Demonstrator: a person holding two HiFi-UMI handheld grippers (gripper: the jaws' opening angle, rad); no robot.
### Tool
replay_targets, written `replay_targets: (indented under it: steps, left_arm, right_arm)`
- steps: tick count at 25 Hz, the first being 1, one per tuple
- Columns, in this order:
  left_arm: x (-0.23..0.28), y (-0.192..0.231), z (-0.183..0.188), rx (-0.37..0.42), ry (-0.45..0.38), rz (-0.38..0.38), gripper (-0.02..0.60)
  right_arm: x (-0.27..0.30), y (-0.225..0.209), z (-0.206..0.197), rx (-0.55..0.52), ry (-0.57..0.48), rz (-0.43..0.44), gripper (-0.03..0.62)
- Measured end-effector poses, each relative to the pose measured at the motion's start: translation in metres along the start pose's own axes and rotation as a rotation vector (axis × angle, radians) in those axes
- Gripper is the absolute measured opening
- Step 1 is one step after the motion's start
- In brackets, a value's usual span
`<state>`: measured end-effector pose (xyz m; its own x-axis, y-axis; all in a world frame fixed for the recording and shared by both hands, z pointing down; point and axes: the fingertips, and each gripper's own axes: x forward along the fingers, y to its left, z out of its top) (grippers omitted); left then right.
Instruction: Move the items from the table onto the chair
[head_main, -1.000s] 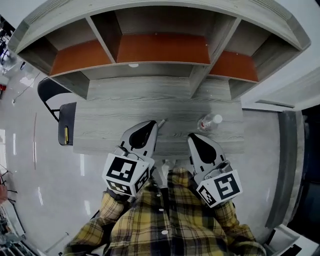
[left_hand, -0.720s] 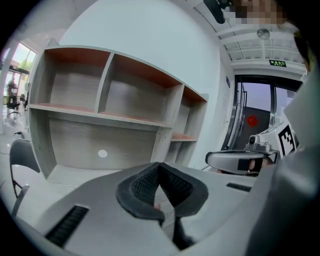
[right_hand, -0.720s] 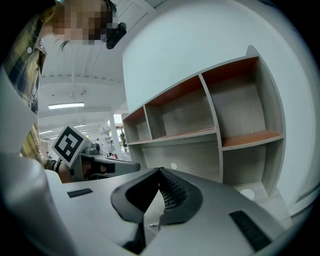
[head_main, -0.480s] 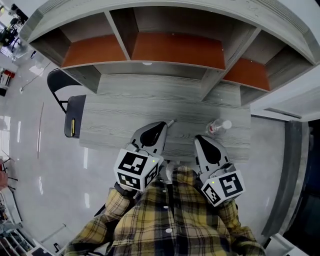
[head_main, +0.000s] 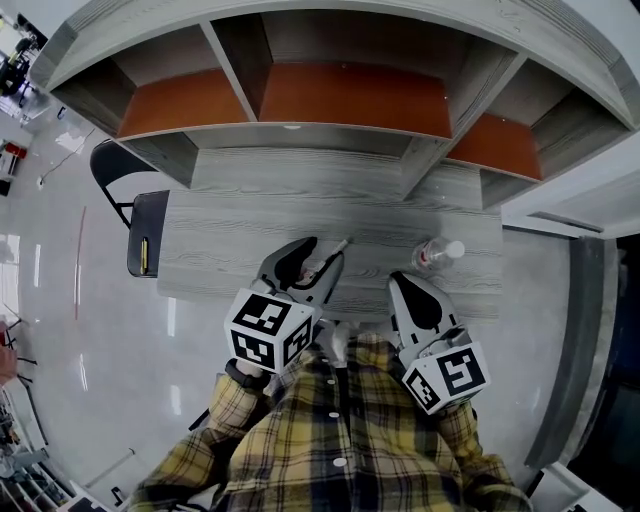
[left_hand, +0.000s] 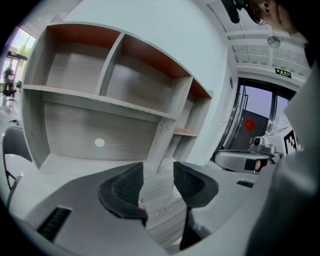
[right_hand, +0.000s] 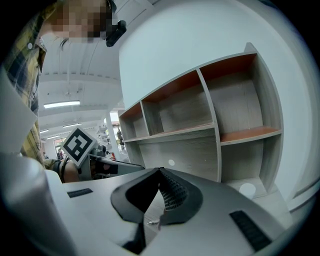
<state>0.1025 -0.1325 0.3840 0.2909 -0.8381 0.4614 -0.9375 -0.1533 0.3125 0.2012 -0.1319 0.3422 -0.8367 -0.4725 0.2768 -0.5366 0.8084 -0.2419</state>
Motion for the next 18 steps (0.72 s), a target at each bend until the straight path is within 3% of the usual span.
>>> replay_targets:
  steps: [5, 11, 18]
  left_arm:
    - [0.02, 0.008, -0.032, 0.025, 0.11, -0.025, 0.184]
    - [0.054, 0.03, -0.095, 0.09, 0.311, -0.03, 0.184]
    - [0.095, 0.053, -0.154, 0.081, 0.502, -0.058, 0.184]
  right_arm:
    - [-0.002, -0.008, -0.006, 0.019, 0.016, -0.015, 0.017]
    - [-0.005, -0.012, -0.024, 0.053, 0.063, -0.031, 0.017]
    - [-0.006, -0.024, -0.045, 0.099, 0.111, -0.06, 0.017]
